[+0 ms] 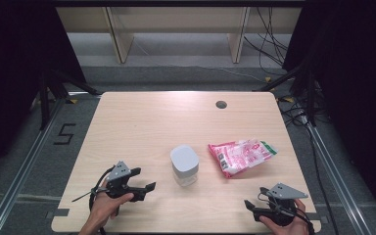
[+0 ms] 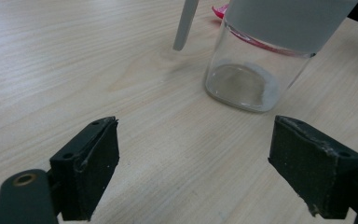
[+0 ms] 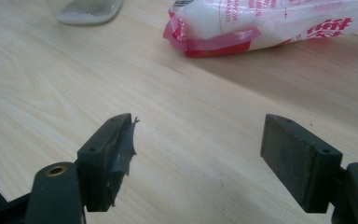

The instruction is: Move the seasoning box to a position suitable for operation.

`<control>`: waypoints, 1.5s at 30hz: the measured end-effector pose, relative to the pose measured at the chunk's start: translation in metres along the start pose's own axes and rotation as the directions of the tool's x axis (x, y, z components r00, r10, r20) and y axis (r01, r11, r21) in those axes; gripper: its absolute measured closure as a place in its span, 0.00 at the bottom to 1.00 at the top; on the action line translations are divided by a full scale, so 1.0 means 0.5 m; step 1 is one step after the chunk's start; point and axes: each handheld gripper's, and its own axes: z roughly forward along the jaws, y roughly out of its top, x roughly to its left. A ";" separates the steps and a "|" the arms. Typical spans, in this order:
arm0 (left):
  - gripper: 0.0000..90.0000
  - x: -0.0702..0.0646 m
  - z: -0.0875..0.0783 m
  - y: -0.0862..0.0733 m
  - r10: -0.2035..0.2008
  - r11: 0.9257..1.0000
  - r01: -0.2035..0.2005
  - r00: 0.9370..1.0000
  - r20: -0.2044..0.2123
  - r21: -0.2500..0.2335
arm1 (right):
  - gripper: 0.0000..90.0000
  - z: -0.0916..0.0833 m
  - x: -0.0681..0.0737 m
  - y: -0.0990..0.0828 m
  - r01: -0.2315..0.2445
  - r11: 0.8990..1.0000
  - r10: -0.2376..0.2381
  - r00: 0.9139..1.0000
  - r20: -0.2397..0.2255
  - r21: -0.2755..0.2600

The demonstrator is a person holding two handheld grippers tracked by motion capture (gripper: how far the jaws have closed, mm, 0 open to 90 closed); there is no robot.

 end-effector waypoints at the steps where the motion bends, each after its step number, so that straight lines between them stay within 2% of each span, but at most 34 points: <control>1: 0.17 -0.002 0.001 -0.001 -0.023 1.000 0.023 1.000 -0.006 -0.002 | 0.29 -0.001 -0.001 0.000 -0.005 1.000 0.005 1.000 -0.011 0.007; 2: 0.17 -0.002 0.001 -0.001 -0.023 1.000 0.023 1.000 -0.006 -0.002 | 0.29 -0.001 -0.001 0.000 -0.005 1.000 0.005 1.000 -0.011 0.007; 3: 0.17 -0.002 0.002 -0.001 -0.019 1.000 0.019 1.000 -0.001 -0.004 | 0.29 -0.002 0.000 0.000 -0.006 1.000 0.006 1.000 0.008 0.003; 4: 0.17 0.000 0.003 0.000 0.000 1.000 0.000 1.000 -0.003 -0.003 | 0.29 -0.001 -0.001 0.000 0.005 1.000 -0.005 1.000 0.009 0.000; 7: 0.19 0.001 0.005 0.001 -0.007 1.000 0.007 1.000 -0.011 -0.002 | 0.29 0.001 0.000 0.000 0.006 1.000 -0.006 1.000 0.007 -0.002; 8: 0.20 0.003 0.006 0.002 -0.009 1.000 0.009 1.000 -0.010 -0.005 | 0.29 -0.001 0.002 0.001 -0.004 1.000 0.004 1.000 0.008 0.011; 9: 0.20 0.003 0.007 0.003 -0.015 1.000 0.015 1.000 -0.010 -0.012 | 0.29 -0.002 0.008 0.000 -0.035 0.999 0.035 0.999 0.008 0.018; 10: 0.21 0.005 0.007 0.005 -0.012 1.000 0.012 1.000 -0.012 0.001 | 0.29 -0.002 0.008 0.000 -0.040 0.999 0.040 0.999 0.006 0.018; 11: 0.23 0.007 0.008 0.007 -0.011 1.000 0.011 1.000 -0.016 0.005 | 0.29 0.000 0.005 0.000 -0.019 1.000 0.019 1.000 0.000 0.003; 12: 0.24 0.009 0.010 0.010 -0.023 1.000 0.023 1.000 -0.018 -0.001 | 0.28 0.002 0.003 0.000 -0.039 0.999 0.038 0.999 -0.036 -0.016; 13: 0.25 0.012 0.011 0.011 -0.033 0.999 0.033 0.999 -0.023 -0.009 | 0.28 0.002 -0.004 0.001 -0.018 0.999 0.016 0.999 -0.051 -0.034; 15: 0.28 0.017 0.017 0.013 -0.055 0.998 0.055 0.998 -0.020 -0.015 | 0.28 0.001 -0.005 0.001 -0.009 0.999 0.007 1.000 -0.030 -0.052; 19: 0.31 0.022 0.024 0.015 -0.040 0.999 0.040 0.999 -0.023 -0.003 | 0.28 0.004 -0.006 0.001 -0.010 0.999 0.008 0.999 -0.035 -0.053; 22: 0.33 0.022 0.020 0.025 -0.029 0.999 0.029 0.999 -0.018 -0.014 | 0.28 0.004 -0.006 0.002 -0.008 0.999 0.006 0.999 -0.039 -0.050; 26: 0.37 0.020 0.015 0.045 -0.009 0.999 0.007 0.999 -0.040 -0.041 | 0.28 0.006 -0.009 0.002 -0.010 0.998 0.008 0.999 -0.037 -0.061; 27: 0.39 0.020 0.017 0.049 0.001 0.999 -0.003 0.999 -0.036 -0.049 | 0.28 0.003 -0.006 0.002 -0.033 0.998 0.031 0.999 -0.039 -0.048; 28: 0.41 0.016 0.020 0.056 0.016 0.998 -0.018 0.999 -0.038 -0.059 | 0.28 0.002 -0.003 0.003 -0.050 0.998 0.048 0.998 -0.045 -0.044; 29: 0.44 0.012 0.022 0.062 0.037 0.998 -0.040 0.999 -0.040 -0.057 | 0.28 0.003 -0.002 0.003 -0.046 0.997 0.043 0.998 -0.042 -0.058; 30: 0.46 0.009 0.026 0.068 0.052 0.997 -0.055 0.998 -0.038 -0.061 | 0.28 0.003 -0.004 0.004 -0.017 0.998 0.015 0.999 -0.034 -0.067; 31: 0.47 0.006 0.030 0.074 0.070 0.996 -0.072 0.997 -0.035 -0.059 | 0.27 0.004 -0.003 0.004 -0.021 0.997 0.018 0.999 -0.047 -0.068; 32: 0.49 0.003 0.036 0.078 0.090 0.994 -0.092 0.995 -0.033 -0.057 | 0.27 0.001 0.006 0.004 -0.054 0.997 0.052 0.998 -0.041 -0.054; 33: 0.51 0.002 0.042 0.082 0.107 0.993 -0.108 0.994 -0.026 -0.051 | 0.27 0.003 -0.001 0.006 0.004 0.998 -0.006 0.999 -0.032 -0.065; 35: 0.56 0.004 0.056 0.089 0.117 0.992 -0.118 0.993 -0.012 -0.055 | 0.27 0.003 0.009 0.007 -0.025 0.998 0.023 0.999 -0.037 -0.053; 36: 0.58 0.006 0.063 0.092 0.128 0.990 -0.128 0.992 -0.003 -0.053 | 0.27 0.004 0.004 0.009 0.012 0.997 -0.015 0.999 -0.030 -0.072; 37: 0.60 0.007 0.071 0.094 0.140 0.989 -0.139 0.990 0.009 -0.053 | 0.27 0.002 0.013 0.009 -0.029 0.998 0.027 0.999 -0.039 -0.056; 38: 0.63 0.010 0.078 0.097 0.153 0.987 -0.151 0.988 0.022 -0.051 | 0.27 0.002 0.013 0.009 -0.021 0.998 0.019 0.999 -0.036 -0.058; 39: 0.64 0.011 0.086 0.100 0.138 0.989 -0.136 0.990 0.034 -0.050 | 0.27 0.005 0.011 0.010 -0.004 0.998 0.001 0.999 -0.041 -0.064; 40: 0.65 0.014 0.092 0.103 0.150 0.988 -0.148 0.988 0.044 -0.045 | 0.27 0.005 0.007 0.011 0.028 0.997 -0.030 0.999 -0.031 -0.068; 41: 0.67 0.018 0.099 0.107 0.178 0.984 -0.176 0.983 0.041 -0.041 | 0.27 0.007 0.007 0.011 0.027 0.997 -0.029 0.999 -0.031 -0.072; 42: 0.68 0.019 0.106 0.109 0.164 0.986 -0.162 0.986 0.040 -0.035 | 0.26 0.006 0.009 0.010 0.016 0.998 -0.017 0.999 -0.029 -0.064; 43: 0.70 0.021 0.112 0.111 0.159 0.987 -0.157 0.986 0.043 -0.034 | 0.26 0.007 0.007 0.011 0.027 0.997 -0.029 0.999 -0.032 -0.072; 45: 0.72 0.024 0.124 0.115 0.162 0.986 -0.160 0.984 0.071 -0.040 | 0.26 0.006 0.005 0.011 0.035 0.997 -0.036 0.999 -0.020 -0.074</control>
